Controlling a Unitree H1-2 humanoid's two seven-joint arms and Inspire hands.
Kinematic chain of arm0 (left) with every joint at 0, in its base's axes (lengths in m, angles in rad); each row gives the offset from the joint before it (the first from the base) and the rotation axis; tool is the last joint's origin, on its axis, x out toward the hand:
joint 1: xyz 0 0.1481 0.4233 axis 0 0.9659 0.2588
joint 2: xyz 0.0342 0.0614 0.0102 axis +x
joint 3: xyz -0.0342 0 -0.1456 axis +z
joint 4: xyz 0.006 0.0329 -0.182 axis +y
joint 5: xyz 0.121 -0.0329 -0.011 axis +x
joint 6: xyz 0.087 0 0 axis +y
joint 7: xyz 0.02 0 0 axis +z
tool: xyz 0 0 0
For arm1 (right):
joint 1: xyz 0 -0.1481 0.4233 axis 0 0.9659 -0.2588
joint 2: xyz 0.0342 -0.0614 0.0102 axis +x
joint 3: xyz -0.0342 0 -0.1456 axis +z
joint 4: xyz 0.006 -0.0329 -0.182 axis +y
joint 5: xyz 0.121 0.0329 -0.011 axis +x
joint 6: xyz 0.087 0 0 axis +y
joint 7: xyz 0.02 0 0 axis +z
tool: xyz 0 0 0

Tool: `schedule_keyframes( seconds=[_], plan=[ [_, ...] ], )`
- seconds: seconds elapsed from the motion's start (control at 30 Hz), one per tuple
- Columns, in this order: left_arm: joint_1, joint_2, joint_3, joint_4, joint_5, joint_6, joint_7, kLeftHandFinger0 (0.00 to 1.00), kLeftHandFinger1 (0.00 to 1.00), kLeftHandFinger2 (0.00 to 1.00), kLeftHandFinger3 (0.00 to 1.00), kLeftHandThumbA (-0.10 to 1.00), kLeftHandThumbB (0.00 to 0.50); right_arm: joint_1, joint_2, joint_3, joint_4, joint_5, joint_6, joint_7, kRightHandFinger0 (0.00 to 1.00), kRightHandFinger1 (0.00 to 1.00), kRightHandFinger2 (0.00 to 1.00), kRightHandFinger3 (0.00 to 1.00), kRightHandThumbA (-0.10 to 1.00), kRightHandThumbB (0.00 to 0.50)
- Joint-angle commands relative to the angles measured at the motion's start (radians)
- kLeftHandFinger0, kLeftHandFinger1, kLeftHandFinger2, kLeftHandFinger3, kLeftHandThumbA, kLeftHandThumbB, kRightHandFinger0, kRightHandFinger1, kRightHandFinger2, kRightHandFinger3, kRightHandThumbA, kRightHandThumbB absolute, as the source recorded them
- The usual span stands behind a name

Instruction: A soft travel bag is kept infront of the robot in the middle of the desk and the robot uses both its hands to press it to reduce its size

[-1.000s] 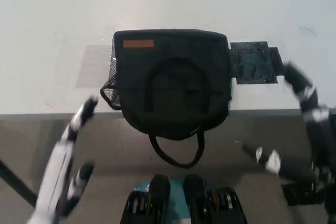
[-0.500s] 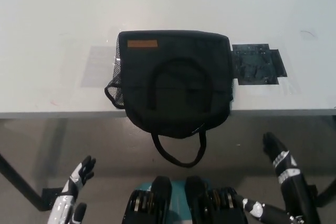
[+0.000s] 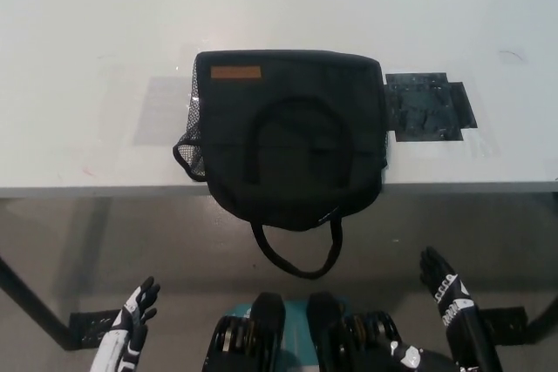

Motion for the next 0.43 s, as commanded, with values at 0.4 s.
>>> schedule_keyframes(
  seconds=[0.4],
  plan=[
    [-0.009, -0.008, 0.016, 0.021, -0.041, -0.034, -0.059, 1.00, 1.00, 1.00, 1.00, 1.00, 0.266, -0.036, 0.001, -0.016, 0.002, 0.013, -0.067, 0.024, 1.00, 1.00, 1.00, 1.00, 1.00, 0.203]
  ],
)
